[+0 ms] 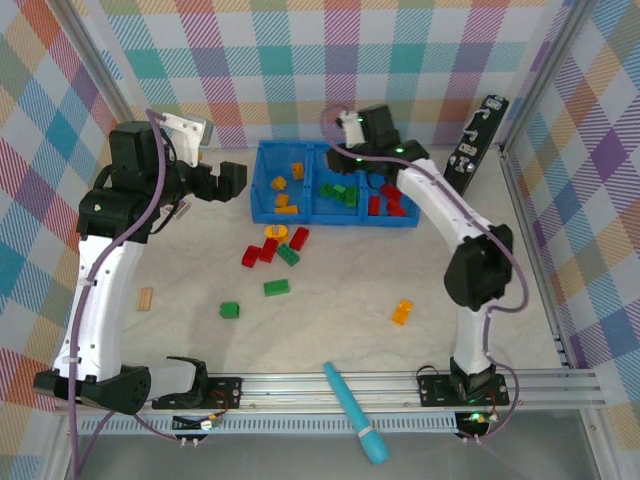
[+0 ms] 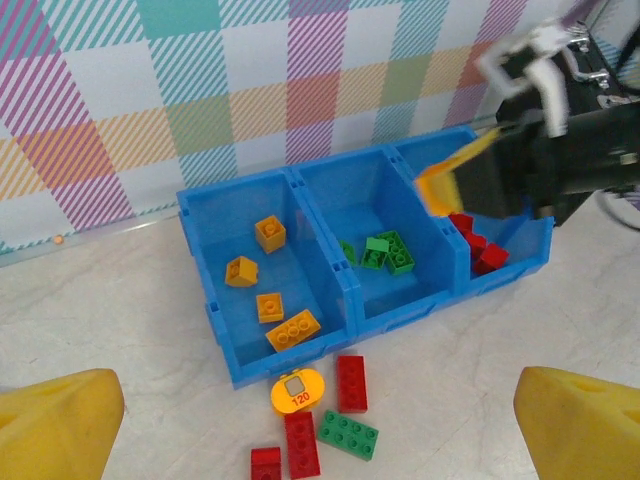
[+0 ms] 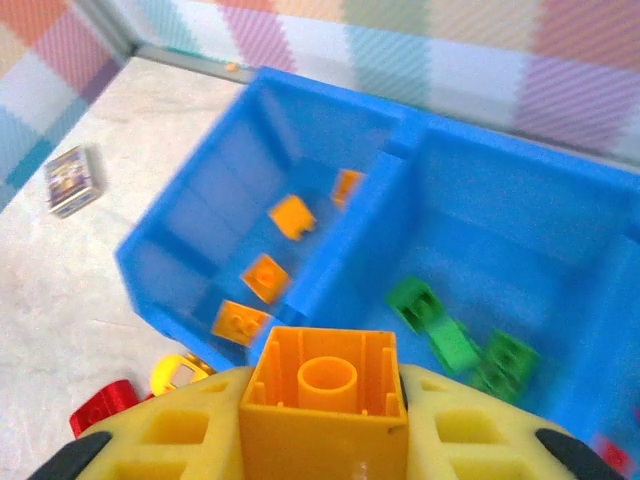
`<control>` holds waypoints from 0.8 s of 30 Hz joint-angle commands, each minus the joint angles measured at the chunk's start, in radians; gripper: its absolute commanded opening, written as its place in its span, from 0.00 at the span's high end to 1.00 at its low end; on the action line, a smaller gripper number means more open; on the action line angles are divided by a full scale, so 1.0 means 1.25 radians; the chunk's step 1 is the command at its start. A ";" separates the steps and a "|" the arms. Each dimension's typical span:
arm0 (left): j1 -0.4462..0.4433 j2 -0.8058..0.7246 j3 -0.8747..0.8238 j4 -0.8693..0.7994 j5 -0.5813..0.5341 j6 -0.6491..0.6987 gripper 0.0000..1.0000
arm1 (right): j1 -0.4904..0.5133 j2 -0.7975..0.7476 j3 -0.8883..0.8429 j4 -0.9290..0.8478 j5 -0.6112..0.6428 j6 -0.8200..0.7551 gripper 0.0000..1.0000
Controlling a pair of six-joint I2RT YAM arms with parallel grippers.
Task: Sort the legos into containers by color
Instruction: Place the lego in the container.
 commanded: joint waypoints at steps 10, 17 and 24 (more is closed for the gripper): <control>-0.009 0.004 0.005 0.003 0.028 0.026 0.00 | 0.112 0.288 0.288 0.063 -0.055 -0.180 0.73; -0.009 0.002 -0.010 0.013 0.029 0.027 0.00 | 0.141 0.401 0.357 0.013 0.022 -0.299 0.71; -0.010 0.006 -0.005 0.012 0.034 0.026 0.00 | 0.159 0.445 0.375 0.007 0.072 -0.356 0.68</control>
